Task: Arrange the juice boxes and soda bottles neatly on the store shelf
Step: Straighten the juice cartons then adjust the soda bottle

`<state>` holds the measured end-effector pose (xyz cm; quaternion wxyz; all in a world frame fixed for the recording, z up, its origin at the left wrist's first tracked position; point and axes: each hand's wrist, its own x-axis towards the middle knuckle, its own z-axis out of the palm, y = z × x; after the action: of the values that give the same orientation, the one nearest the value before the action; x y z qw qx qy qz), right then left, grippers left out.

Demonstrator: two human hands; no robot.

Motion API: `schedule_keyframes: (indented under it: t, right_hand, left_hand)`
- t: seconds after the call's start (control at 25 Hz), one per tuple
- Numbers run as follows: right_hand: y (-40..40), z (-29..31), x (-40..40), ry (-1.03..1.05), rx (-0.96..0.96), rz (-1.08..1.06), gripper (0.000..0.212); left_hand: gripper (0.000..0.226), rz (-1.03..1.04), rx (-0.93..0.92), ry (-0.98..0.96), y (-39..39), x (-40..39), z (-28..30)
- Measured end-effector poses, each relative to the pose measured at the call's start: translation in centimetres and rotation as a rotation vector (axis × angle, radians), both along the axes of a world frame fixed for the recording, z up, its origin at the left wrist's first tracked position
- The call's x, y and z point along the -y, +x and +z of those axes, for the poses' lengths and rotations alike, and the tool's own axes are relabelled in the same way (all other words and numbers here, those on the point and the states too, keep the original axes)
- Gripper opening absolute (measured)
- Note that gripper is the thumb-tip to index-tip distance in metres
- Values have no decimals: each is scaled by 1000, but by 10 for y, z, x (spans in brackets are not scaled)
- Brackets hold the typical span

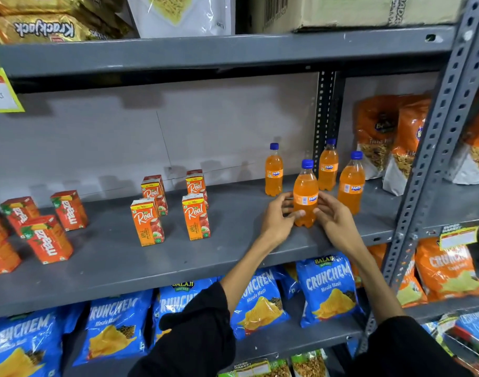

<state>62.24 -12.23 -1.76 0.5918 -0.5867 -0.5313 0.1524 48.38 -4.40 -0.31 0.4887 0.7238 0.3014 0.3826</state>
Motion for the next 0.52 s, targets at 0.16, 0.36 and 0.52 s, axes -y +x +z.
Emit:
schedule_keyframes:
  t: [0.16, 0.36, 0.52]
  right_hand:
    - [-10, 4, -16, -23, 26, -1, 51]
    - [-5, 6, -22, -57, 17, -4, 51]
    - [-3, 5, -26, -107, 28, 9, 51]
  left_hand:
    - [56, 52, -3, 3, -10, -12, 1]
    - [57, 48, -11, -7, -4, -18, -1]
    - [58, -8, -27, -19, -2, -22, -3]
